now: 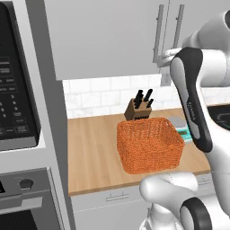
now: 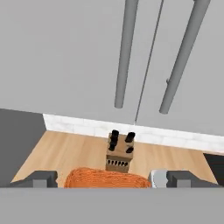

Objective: Open the cabinet, pick up the bread from the cabinet and place it in the basket. Then move the basket to the dining counter.

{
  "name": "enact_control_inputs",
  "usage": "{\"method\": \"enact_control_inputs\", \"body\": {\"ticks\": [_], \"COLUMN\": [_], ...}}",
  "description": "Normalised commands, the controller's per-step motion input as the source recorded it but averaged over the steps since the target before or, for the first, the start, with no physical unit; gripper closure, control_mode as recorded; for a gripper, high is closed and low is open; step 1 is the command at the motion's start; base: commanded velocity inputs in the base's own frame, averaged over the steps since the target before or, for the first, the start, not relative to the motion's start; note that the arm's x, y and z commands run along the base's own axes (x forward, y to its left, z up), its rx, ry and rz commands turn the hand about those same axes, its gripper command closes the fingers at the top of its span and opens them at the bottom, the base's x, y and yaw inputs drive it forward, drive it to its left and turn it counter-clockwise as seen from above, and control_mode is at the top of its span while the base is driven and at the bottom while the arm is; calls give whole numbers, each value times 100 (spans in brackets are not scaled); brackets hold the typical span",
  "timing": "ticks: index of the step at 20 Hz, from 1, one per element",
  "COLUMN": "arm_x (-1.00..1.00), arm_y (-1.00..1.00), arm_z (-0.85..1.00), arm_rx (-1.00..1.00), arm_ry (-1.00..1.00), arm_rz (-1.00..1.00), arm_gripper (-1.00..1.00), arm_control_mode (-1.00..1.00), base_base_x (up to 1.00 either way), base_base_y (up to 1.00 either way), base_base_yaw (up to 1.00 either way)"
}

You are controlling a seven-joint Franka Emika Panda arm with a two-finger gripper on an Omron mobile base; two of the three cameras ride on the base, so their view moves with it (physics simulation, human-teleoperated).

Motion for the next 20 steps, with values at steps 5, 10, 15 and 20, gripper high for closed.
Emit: {"method": "enact_control_inputs", "body": {"ticks": [5,10,15,20], "arm_x": [44,40,42,32], "arm_y": [0,0,0,0], "arm_z": [10,-4,12,17], "arm_rx": [0,0,0,0], "arm_ry": [-23,-24,2,0], "arm_rz": [0,-2,-6,0], "arm_gripper": [-100,-100,-100,-100], "arm_control_mode": [-100,-100,-100,-100], "base_base_x": [0,0,0,0], "base_base_y": [0,0,0,0], "base_base_yaw": [0,0,0,0]}}
